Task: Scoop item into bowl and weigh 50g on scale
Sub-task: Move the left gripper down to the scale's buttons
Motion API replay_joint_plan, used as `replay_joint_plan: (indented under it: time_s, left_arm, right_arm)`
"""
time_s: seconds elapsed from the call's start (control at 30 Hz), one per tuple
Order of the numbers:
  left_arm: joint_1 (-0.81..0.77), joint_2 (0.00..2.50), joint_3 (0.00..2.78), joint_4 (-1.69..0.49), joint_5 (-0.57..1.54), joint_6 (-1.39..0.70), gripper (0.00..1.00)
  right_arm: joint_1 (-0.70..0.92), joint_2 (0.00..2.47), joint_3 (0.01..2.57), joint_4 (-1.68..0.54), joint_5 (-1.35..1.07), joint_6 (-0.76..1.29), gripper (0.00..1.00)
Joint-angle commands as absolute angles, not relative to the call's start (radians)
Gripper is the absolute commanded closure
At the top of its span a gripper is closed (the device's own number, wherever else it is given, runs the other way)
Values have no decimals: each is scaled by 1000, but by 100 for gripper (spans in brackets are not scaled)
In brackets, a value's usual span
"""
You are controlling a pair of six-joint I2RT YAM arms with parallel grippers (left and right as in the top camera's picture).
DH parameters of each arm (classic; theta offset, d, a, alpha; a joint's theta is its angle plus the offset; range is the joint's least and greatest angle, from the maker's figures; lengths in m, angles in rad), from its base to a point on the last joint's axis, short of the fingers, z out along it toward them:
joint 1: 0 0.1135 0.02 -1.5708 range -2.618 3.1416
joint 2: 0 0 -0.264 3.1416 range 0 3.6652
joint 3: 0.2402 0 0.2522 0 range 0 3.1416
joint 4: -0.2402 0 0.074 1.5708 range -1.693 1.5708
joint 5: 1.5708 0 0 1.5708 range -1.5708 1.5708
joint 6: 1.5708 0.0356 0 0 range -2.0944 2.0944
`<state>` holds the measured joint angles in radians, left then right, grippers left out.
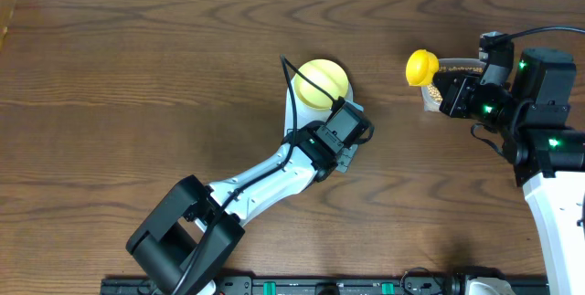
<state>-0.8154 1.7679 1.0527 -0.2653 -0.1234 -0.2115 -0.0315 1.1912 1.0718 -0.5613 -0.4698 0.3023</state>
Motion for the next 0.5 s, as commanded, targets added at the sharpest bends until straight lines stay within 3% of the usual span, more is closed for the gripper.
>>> replay_joint_plan:
  time_s: [0.0, 0.47]
  left_arm:
    - [-814, 1806, 1043, -246, -149, -176, 92]
    - [-780, 1825, 1042, -240, -241, -176, 93]
  right_arm:
    - [-36, 1182, 1086, -565, -466, 283, 99]
    - [-36, 1182, 1086, -565, -481, 282, 99]
